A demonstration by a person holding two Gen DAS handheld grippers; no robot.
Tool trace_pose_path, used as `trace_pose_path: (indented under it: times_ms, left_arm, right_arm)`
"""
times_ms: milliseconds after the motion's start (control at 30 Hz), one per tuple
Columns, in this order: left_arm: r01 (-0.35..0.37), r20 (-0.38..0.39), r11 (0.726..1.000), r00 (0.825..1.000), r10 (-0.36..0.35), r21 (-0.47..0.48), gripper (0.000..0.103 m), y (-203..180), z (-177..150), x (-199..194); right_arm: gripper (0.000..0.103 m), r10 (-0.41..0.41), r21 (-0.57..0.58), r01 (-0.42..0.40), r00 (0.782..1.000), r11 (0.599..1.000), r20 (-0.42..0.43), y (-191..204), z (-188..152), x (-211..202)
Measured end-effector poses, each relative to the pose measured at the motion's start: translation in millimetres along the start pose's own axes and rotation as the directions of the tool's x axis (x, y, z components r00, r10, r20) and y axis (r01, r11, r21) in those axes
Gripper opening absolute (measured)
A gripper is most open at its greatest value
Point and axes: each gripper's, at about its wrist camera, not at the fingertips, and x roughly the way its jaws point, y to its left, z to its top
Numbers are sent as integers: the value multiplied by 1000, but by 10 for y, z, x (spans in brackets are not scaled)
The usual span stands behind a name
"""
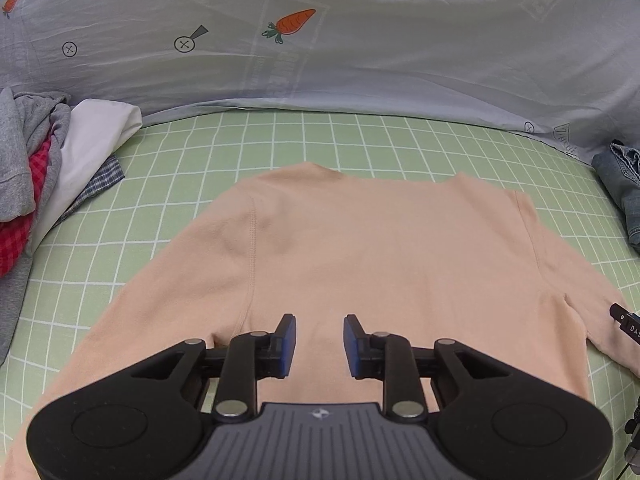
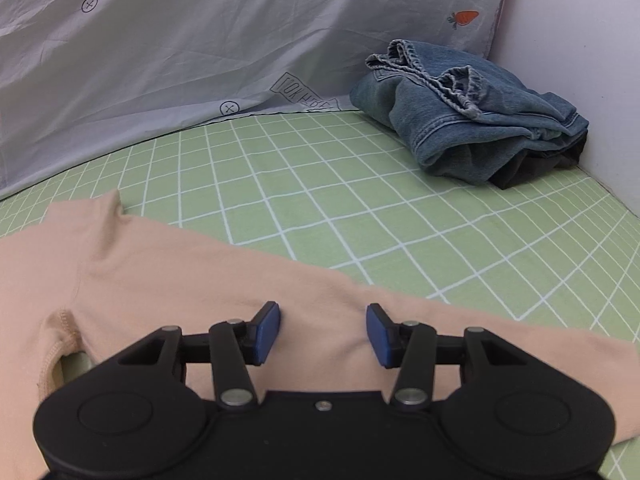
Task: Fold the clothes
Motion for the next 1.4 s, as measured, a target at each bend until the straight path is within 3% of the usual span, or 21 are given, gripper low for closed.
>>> trace_pose_path:
  times_ms: [133, 300, 367, 433, 600, 733, 867, 933, 1133, 1400]
  left_arm:
    - [-45, 6, 996, 999, 45, -74, 34, 138, -145, -184]
    - [-122, 8, 970, 992, 127, -211, 40, 510, -428, -410]
    - [-147, 4, 956, 988, 153, -256, 40, 661, -565, -483]
    - [-172, -5, 939, 984, 178, -297, 41, 830, -705, -545]
    - [-229, -31, 887, 971, 236, -401, 42, 1284, -1067, -716]
    - [-249, -41, 842, 964, 263, -478, 51, 1701, -1360, -858]
    - [-271, -64, 813, 958, 278, -516, 54, 2090, -1561, -920]
    - [-284, -76, 800, 954, 289, -529, 58, 2275, -1647, -923]
    - [-307, -119, 780, 949, 291, -546, 60, 2750, -1821, -863]
    - [-322, -156, 784, 946, 283, -531, 68, 3033, -1926, -707]
  right_arm:
    - [58, -26, 26, 26, 1000, 999, -10, -108, -4, -24]
    - [66, -46, 33, 48, 998, 998, -44, -68, 21, -63]
    - [87, -55, 36, 57, 997, 998, -58, -52, 31, -78]
    - [98, -55, 16, 56, 997, 998, -50, 63, -19, -208]
    - [102, 9, -83, -10, 1000, 996, -9, 584, -294, -700]
    - [103, 79, -138, -77, 997, 987, 6, 1058, -552, -1043]
    - [103, 169, -253, -171, 985, 952, -32, 1543, -763, -1250]
    - [103, 175, -272, -180, 984, 945, -43, 1710, -858, -1306]
    - [103, 146, -247, -152, 988, 957, -41, 1972, -1050, -1396]
    - [103, 146, -109, -145, 989, 983, 1, 1928, -1159, -1368]
